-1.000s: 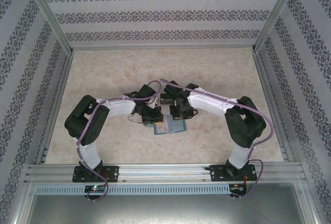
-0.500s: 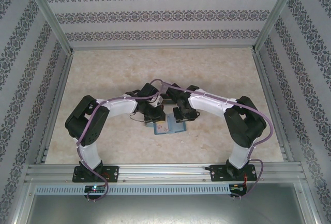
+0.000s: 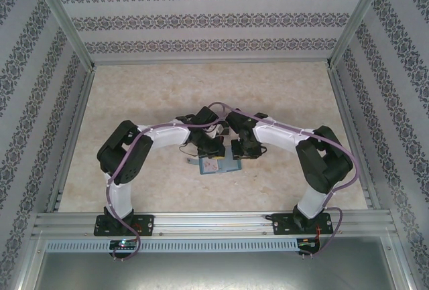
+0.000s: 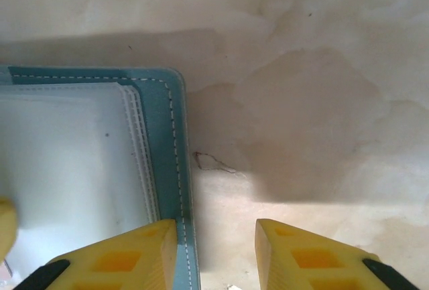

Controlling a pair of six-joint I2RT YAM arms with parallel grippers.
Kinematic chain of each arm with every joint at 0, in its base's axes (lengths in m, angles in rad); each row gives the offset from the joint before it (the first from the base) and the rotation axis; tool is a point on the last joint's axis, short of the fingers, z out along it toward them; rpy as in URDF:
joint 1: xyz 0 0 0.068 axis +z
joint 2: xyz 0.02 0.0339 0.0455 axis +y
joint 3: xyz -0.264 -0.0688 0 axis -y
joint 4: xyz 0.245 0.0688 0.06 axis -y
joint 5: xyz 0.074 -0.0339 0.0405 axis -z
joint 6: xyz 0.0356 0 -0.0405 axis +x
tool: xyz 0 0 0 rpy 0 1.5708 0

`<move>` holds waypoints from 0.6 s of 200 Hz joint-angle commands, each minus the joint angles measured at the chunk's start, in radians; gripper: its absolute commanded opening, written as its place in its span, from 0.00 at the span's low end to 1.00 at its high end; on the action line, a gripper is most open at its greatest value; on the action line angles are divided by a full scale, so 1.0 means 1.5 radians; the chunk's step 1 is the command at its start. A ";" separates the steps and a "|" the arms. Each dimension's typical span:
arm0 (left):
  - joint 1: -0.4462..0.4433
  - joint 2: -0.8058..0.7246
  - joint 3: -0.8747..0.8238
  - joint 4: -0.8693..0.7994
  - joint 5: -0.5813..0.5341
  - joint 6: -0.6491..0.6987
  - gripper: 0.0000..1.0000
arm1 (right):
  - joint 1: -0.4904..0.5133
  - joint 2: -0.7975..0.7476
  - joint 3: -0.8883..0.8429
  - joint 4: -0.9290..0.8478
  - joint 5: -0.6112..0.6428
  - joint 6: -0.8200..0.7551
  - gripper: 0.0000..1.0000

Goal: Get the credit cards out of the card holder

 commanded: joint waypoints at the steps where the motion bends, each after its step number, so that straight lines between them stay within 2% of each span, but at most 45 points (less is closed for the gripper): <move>1: -0.013 0.018 0.027 -0.019 0.004 -0.001 0.00 | -0.007 -0.018 -0.015 0.012 -0.016 0.003 0.37; 61: -0.023 0.065 0.053 -0.025 0.004 -0.001 0.00 | -0.016 -0.047 -0.027 0.012 -0.019 0.006 0.37; 120: -0.028 0.086 0.031 -0.035 -0.011 0.000 0.00 | -0.035 -0.079 -0.038 0.036 -0.060 0.014 0.36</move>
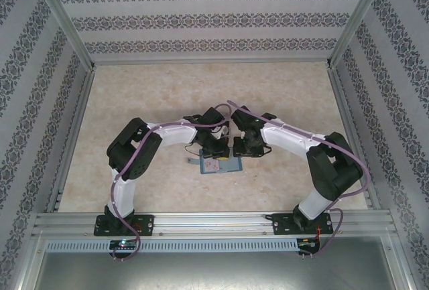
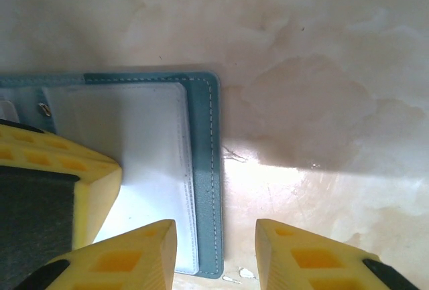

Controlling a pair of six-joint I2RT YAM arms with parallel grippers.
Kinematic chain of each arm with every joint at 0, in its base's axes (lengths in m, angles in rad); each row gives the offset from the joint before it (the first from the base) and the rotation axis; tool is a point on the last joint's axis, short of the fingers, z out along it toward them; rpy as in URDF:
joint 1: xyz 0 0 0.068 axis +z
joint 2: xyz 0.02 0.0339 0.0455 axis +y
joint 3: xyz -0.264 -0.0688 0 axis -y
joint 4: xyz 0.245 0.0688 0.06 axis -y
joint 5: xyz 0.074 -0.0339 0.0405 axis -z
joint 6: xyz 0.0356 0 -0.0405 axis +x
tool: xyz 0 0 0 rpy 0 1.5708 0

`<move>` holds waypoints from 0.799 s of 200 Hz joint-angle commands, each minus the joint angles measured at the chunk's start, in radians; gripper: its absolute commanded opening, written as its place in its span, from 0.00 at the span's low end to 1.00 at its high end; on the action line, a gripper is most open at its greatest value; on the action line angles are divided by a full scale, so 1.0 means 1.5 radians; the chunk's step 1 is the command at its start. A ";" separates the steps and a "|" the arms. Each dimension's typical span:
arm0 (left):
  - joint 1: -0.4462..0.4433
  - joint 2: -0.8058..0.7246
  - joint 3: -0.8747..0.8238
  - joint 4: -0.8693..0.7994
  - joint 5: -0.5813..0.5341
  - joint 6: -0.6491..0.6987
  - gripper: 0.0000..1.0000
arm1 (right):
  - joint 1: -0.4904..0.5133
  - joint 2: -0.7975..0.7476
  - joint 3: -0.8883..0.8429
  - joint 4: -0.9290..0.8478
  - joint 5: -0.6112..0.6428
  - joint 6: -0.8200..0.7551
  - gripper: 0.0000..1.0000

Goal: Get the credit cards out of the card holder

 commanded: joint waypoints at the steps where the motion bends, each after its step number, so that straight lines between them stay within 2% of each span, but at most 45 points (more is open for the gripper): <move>1: -0.013 0.030 -0.016 -0.030 -0.015 0.000 0.00 | -0.009 -0.015 -0.011 0.009 -0.025 0.012 0.36; 43: -0.016 0.008 -0.039 -0.012 -0.020 -0.004 0.00 | -0.014 -0.022 -0.021 0.060 -0.092 0.032 0.34; 88: -0.015 -0.034 -0.031 -0.008 -0.034 0.000 0.00 | -0.013 0.002 -0.046 0.147 -0.180 0.071 0.14; 160: 0.000 -0.102 -0.043 -0.022 -0.060 0.003 0.00 | -0.014 0.024 -0.054 0.148 -0.174 0.070 0.13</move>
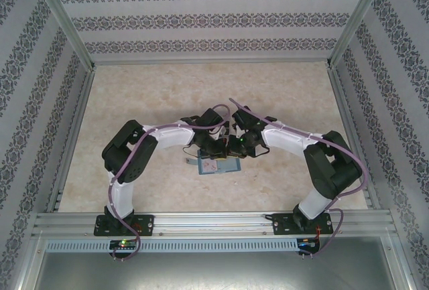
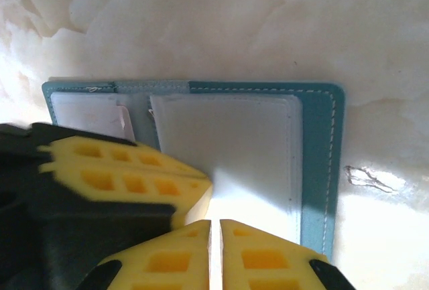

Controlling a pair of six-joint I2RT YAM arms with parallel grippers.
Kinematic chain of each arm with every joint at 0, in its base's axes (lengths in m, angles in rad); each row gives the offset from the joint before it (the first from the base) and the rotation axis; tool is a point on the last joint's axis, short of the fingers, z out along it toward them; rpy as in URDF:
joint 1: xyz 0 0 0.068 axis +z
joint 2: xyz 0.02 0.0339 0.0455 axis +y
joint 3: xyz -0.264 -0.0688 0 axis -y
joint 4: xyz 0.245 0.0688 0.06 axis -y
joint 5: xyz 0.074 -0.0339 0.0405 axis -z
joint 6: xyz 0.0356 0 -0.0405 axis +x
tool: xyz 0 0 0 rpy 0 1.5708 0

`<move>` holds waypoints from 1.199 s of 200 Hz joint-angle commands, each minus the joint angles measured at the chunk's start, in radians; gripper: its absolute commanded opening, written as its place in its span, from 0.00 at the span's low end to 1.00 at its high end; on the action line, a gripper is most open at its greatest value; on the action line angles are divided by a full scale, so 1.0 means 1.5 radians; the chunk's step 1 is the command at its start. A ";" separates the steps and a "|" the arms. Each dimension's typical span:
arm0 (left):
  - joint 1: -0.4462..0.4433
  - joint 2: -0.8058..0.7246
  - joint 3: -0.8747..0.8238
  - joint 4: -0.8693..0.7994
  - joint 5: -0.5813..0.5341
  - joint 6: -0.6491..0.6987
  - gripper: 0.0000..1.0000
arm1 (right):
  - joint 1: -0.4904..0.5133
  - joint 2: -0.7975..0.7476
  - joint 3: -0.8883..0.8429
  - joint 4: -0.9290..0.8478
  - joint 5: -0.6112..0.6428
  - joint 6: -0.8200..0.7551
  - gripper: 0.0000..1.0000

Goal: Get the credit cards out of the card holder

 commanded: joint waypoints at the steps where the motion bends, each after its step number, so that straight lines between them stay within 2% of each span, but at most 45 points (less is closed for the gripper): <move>1: 0.006 -0.060 -0.010 -0.021 -0.016 0.002 0.00 | -0.006 0.010 -0.012 0.006 -0.007 0.013 0.13; 77: 0.042 -0.127 -0.051 -0.035 -0.038 0.004 0.00 | 0.000 0.008 0.000 0.015 -0.026 0.017 0.14; 138: 0.075 -0.169 -0.105 -0.041 -0.042 0.009 0.00 | 0.028 0.049 0.043 0.021 -0.039 0.022 0.18; 240: 0.085 -0.163 -0.147 -0.043 -0.019 0.010 0.00 | 0.068 0.126 0.114 0.035 -0.071 0.033 0.25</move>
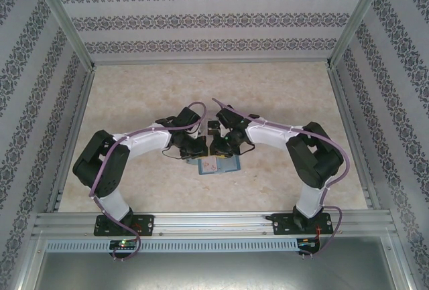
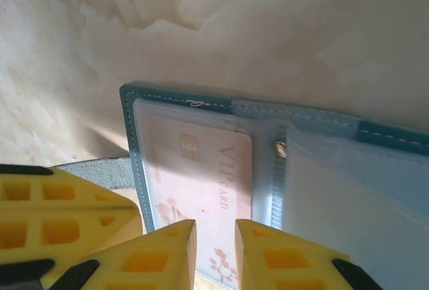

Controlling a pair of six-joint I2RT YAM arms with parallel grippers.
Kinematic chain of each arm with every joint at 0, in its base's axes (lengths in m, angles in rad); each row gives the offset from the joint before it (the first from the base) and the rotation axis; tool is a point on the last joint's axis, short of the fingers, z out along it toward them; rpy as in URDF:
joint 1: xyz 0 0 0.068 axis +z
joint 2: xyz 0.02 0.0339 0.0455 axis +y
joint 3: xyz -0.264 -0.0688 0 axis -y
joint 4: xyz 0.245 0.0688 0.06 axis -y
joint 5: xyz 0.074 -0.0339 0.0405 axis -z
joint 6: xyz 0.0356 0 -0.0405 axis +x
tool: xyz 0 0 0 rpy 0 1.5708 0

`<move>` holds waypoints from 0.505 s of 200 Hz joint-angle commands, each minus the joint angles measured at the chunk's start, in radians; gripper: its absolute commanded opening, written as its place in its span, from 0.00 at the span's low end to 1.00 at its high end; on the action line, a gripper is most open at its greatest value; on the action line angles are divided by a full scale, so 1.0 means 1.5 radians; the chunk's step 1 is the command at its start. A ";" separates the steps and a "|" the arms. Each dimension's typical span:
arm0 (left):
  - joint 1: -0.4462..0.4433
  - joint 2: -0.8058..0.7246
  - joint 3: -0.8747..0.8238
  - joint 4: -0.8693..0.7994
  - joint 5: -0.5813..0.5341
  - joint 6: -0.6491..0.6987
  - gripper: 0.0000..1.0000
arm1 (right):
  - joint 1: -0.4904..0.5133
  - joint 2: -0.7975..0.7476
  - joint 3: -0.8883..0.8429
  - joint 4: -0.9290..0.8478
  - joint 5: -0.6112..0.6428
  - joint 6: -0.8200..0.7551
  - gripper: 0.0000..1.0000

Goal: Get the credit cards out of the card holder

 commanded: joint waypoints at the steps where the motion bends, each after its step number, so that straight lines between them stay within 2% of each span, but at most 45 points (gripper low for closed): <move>1: 0.005 -0.002 -0.009 -0.014 0.011 0.008 0.00 | 0.009 0.019 0.018 0.009 -0.019 0.011 0.25; 101: 0.005 0.040 -0.012 -0.008 0.029 0.012 0.00 | 0.009 0.041 0.015 0.013 -0.016 0.008 0.26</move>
